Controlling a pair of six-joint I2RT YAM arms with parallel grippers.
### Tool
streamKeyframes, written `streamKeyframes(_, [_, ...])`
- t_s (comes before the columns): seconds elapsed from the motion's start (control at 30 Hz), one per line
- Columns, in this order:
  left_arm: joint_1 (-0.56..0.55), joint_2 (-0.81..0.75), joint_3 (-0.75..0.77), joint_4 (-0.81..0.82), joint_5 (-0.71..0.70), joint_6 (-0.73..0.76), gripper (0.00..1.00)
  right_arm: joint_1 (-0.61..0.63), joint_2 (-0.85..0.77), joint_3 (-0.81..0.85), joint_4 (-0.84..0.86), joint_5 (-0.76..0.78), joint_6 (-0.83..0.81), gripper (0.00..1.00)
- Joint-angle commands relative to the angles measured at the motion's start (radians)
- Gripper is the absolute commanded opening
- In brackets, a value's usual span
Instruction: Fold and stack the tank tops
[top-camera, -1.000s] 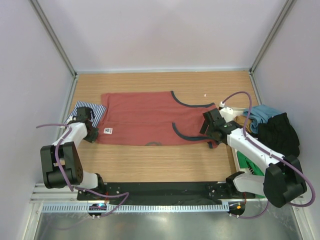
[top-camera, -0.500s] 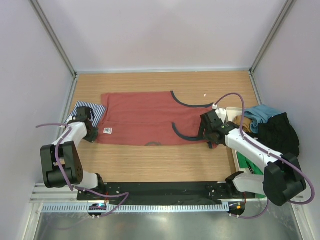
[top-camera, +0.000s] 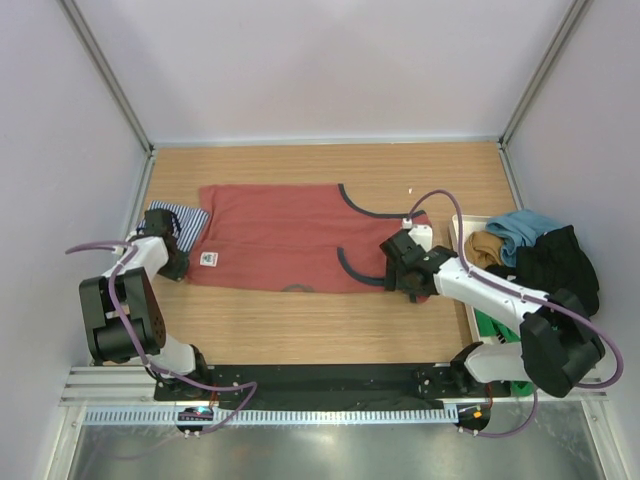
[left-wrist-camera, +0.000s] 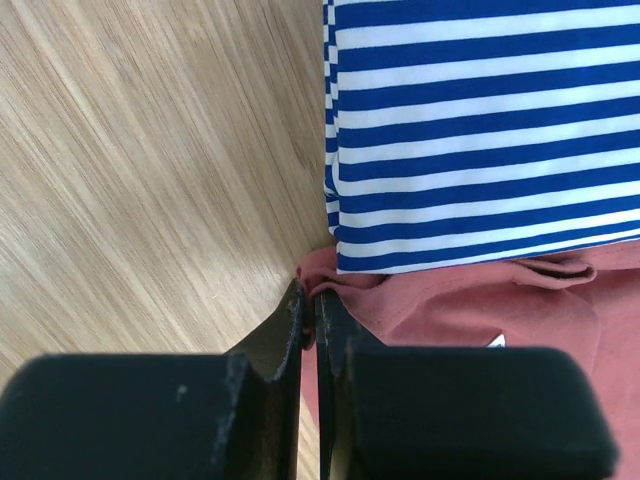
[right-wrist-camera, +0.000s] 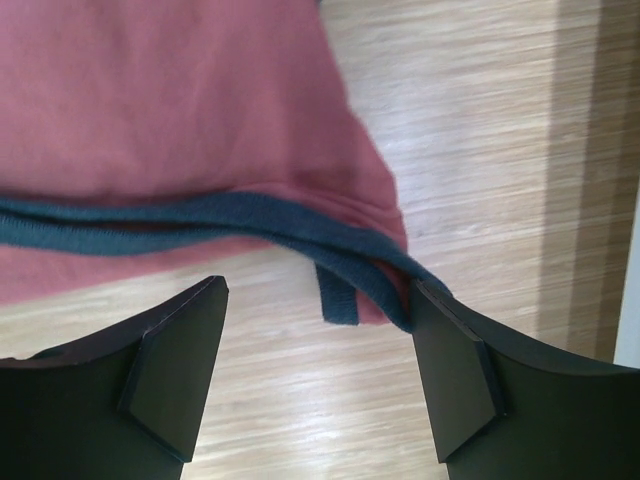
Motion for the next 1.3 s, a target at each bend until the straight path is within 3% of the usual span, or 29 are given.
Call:
streamKeyframes(0.0, [0.014,-0.024,0.047,0.019,-0.046,0.014,0.04,0.063,0.031,0.041,-0.034,0.056,0.036,0.79])
streamKeyframes(0.33, [0.043,-0.021,0.064,0.013,-0.029,0.017,0.04,0.102,0.265,0.146,-0.228,0.325,0.251,0.90])
streamKeyframes(0.57, [0.067,-0.020,0.056,0.028,-0.019,0.022,0.04,0.102,0.396,0.133,-0.211,0.311,0.294,0.89])
streamKeyframes(0.9, [0.083,-0.040,0.041,0.036,-0.022,0.025,0.04,0.093,0.370,0.107,-0.376,0.420,0.589,0.93])
streamKeyframes(1.13, [0.094,-0.032,0.036,0.041,-0.008,0.028,0.04,0.016,0.281,0.054,-0.336,0.421,0.606,0.93])
streamKeyframes(1.27, [0.095,-0.041,0.031,0.044,-0.014,0.027,0.04,-0.100,0.223,0.058,-0.274,0.420,0.522,0.93])
